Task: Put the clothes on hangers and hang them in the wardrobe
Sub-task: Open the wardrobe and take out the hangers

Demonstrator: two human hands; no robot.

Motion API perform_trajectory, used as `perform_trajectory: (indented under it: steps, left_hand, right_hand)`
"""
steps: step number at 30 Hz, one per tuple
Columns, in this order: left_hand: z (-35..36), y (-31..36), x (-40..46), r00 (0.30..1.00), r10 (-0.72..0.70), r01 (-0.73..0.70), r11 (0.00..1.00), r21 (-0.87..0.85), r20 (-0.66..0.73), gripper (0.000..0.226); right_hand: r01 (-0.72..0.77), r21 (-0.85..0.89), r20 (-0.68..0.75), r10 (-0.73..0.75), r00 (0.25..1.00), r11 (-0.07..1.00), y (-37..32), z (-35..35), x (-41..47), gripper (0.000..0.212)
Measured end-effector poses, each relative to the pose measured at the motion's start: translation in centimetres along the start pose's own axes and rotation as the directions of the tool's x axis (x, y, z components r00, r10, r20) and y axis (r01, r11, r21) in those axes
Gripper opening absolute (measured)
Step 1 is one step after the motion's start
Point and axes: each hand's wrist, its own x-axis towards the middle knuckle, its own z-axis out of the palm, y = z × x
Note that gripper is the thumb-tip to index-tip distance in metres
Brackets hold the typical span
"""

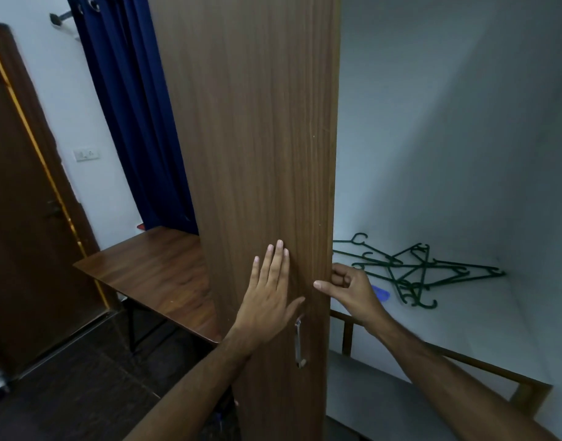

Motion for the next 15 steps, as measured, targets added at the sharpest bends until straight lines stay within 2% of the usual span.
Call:
perform_trajectory:
  steps: [2, 5, 7, 9, 10, 15]
  left_hand:
    - [-1.1, -0.5, -1.7, 0.998, 0.007, -0.014, 0.994, -0.109, -0.060, 0.086]
    - [-3.7, -1.3, -4.4, 0.991, 0.046, -0.074, 0.970, -0.230, -0.124, 0.082]
    - [-5.6, -1.8, -6.2, 0.983, 0.062, -0.106, 0.960, -0.257, -0.173, 0.083]
    - [-7.8, -2.6, -8.1, 0.975, 0.020, -0.088, 0.948, -0.306, -0.220, 0.086]
    - [-8.8, -2.9, -9.0, 0.970, -0.010, -0.073, 0.940, -0.333, -0.241, 0.087]
    - [-12.8, -5.5, -13.3, 0.955, -0.116, -0.005, 0.915, -0.404, -0.274, 0.086]
  right_hand:
    - [0.020, 0.057, 0.040, -0.023, 0.999, 0.998, -1.1, 1.3, -1.8, 0.044]
    - [-0.070, 0.215, 0.068, 0.057, 0.996, 0.974, -2.9, 4.0, -4.4, 0.054]
    - [-0.099, 0.262, 0.120, 0.069, 0.990, 0.960, -3.6, 6.0, -5.8, 0.044]
    - [-0.063, 0.233, 0.181, 0.020, 0.983, 0.971, -4.3, 8.5, -6.9, 0.021]
    - [-0.032, 0.195, 0.197, -0.007, 0.980, 0.980, -4.5, 9.8, -7.4, 0.019]
    - [0.085, 0.033, 0.219, -0.090, 0.971, 0.996, -4.8, 16.3, -9.0, 0.033]
